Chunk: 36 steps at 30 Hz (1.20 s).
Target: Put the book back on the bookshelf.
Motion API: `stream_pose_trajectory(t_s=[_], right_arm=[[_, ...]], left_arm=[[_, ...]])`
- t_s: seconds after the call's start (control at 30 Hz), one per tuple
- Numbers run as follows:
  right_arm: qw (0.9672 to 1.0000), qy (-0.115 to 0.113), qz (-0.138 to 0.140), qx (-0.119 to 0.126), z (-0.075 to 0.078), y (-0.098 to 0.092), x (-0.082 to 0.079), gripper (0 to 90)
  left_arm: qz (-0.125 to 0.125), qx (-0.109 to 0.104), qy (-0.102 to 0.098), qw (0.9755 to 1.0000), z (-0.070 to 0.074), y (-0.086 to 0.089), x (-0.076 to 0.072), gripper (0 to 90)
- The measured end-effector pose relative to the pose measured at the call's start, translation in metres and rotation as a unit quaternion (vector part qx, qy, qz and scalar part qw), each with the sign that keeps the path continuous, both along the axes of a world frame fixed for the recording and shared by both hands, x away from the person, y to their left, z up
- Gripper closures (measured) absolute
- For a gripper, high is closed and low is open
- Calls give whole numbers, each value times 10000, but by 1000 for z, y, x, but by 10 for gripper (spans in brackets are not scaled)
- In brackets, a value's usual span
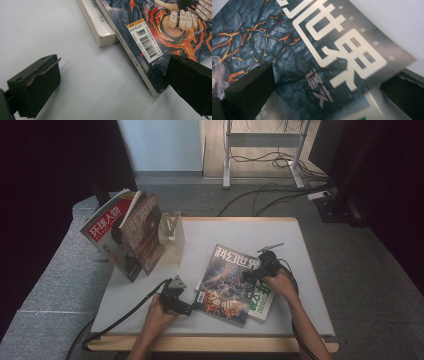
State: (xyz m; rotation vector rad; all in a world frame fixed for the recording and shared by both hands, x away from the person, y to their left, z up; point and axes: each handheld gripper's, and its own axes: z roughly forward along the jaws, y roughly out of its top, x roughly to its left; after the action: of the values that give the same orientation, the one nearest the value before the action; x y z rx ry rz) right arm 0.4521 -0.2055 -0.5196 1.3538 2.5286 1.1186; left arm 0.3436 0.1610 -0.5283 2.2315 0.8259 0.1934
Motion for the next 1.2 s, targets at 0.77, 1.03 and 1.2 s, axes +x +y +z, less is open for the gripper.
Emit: stream_pose_trajectory(t_s=[0.77, 1.03, 1.2], right_arm=[[9976, -561, -75, 387, 33, -8, -8, 238], [9965, -713, -36, 430, 42, -15, -12, 481], [9950, -947, -111, 305, 48, -18, -17, 711]], left_arm=[[3, 16, -6, 10000, 0, 0, 0, 0], [6, 5, -8, 10000, 0, 0, 0, 0], [2, 2, 0, 10000, 0, 0, 0, 0]])
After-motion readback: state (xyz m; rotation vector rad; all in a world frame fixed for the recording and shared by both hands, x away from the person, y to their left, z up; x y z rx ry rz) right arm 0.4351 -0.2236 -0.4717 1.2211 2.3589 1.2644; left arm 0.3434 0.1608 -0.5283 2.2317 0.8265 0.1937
